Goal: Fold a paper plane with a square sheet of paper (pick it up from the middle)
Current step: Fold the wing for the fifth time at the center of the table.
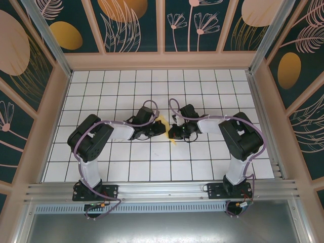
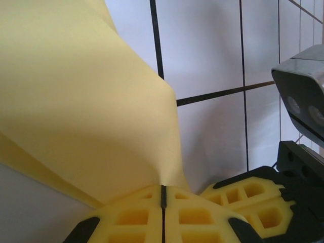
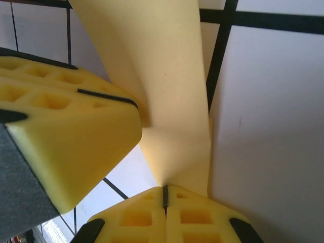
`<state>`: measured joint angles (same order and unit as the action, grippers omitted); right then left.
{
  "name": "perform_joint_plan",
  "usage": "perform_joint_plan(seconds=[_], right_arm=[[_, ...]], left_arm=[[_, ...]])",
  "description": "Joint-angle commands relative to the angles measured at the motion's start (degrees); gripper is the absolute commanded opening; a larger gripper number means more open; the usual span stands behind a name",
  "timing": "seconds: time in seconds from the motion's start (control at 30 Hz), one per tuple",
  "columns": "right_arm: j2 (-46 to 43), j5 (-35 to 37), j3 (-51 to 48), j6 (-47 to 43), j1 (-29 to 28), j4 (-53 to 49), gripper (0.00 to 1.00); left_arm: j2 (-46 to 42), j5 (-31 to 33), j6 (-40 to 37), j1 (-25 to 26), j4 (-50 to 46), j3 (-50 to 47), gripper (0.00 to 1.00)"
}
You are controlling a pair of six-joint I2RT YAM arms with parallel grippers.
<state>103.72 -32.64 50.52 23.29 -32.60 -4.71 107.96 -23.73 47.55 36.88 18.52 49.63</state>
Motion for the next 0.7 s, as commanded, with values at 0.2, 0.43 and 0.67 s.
perform_joint_plan(seconds=[0.2,0.43,0.67], right_arm=[[4.42,5.13,-2.42,-0.61,-0.01,-3.64,0.00],[4.73,5.22,-4.06,-0.86,0.04,-3.19,0.00],[5.22,4.96,-4.52,-0.83,0.04,-2.59,0.00]], left_arm=[[1.44,11.88,-4.22,-0.53,-8.41,3.85,0.08],[1.99,12.99,-6.64,-5.81,-9.31,4.26,0.08],[3.57,12.09,-10.36,-12.48,-6.38,3.27,0.08]])
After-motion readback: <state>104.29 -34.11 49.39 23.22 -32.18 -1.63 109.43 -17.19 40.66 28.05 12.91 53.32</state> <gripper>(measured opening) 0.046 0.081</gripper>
